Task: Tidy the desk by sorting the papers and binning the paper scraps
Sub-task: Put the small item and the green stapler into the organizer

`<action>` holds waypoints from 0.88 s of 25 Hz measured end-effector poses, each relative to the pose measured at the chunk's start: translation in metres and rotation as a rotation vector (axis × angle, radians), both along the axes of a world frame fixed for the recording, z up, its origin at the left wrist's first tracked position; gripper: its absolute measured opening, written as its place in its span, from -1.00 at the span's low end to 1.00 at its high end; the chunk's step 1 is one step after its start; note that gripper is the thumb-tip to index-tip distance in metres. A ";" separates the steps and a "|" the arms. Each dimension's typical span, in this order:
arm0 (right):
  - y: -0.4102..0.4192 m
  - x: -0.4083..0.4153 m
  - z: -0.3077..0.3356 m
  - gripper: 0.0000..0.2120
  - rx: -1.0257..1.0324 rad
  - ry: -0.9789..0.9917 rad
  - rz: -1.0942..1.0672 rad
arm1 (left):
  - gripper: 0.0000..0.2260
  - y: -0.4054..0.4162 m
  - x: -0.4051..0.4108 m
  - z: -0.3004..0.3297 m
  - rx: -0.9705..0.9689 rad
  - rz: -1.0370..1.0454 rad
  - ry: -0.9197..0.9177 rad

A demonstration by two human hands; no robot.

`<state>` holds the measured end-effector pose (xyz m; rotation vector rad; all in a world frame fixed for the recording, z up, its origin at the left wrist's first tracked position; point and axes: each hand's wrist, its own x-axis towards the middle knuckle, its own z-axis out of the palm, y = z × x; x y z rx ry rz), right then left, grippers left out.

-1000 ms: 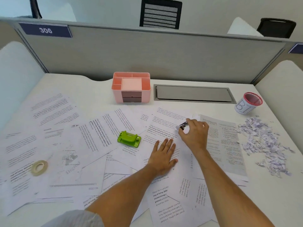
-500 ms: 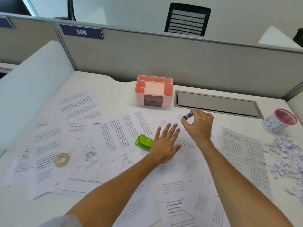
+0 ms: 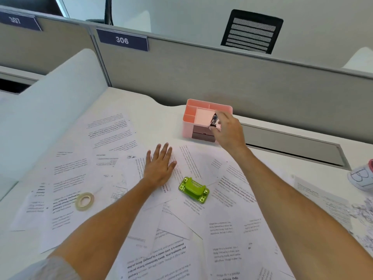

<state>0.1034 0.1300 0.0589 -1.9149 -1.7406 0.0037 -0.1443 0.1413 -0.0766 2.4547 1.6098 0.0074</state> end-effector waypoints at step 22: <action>0.087 -0.064 -0.041 -0.65 -0.070 0.061 -0.103 | -0.35 0.005 -0.013 -0.029 0.054 0.074 -0.028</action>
